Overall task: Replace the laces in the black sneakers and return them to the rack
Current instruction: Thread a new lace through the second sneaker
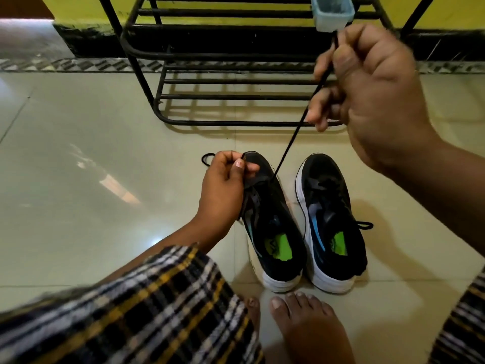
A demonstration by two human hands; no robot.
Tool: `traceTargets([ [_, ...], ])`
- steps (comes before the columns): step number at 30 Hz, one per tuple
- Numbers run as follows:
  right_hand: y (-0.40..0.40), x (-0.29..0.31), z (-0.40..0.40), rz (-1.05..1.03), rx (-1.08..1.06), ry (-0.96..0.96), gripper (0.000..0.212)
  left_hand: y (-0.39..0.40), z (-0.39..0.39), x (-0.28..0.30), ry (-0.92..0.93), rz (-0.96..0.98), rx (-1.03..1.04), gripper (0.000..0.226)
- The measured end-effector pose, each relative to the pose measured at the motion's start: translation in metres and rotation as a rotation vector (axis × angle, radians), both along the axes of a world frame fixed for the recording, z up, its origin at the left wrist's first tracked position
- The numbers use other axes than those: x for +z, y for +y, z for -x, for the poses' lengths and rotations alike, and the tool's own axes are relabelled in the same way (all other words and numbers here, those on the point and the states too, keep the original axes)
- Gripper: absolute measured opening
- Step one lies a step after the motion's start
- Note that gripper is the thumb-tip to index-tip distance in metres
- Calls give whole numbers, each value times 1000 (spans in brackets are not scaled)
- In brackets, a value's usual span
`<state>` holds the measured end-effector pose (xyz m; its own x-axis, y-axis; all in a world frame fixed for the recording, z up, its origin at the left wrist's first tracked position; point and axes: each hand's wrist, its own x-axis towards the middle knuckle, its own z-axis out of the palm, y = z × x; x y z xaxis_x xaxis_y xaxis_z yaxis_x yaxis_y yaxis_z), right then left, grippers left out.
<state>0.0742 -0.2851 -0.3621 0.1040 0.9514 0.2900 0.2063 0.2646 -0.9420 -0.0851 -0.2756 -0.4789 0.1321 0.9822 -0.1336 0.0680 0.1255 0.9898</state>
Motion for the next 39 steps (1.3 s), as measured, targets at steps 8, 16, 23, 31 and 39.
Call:
traceTargets([
  [8, -4, -33, 5, 172, 26, -84, 18, -17, -7, -11, 178, 115, -198, 14],
  [16, -12, -134, -9, 603, -23, -406, 9, -23, -21, -30, 604, -312, -373, 8],
  [23, -12, -145, -7, 770, 141, -393, 45, -35, -19, -39, 653, -399, -558, 5],
  [31, -11, -152, -9, 653, 123, -689, 18, -33, -9, -51, 868, -659, -702, 9],
  [39, -6, -131, -18, 599, 60, -559, 22, -40, -3, -50, 900, -692, -697, 12],
])
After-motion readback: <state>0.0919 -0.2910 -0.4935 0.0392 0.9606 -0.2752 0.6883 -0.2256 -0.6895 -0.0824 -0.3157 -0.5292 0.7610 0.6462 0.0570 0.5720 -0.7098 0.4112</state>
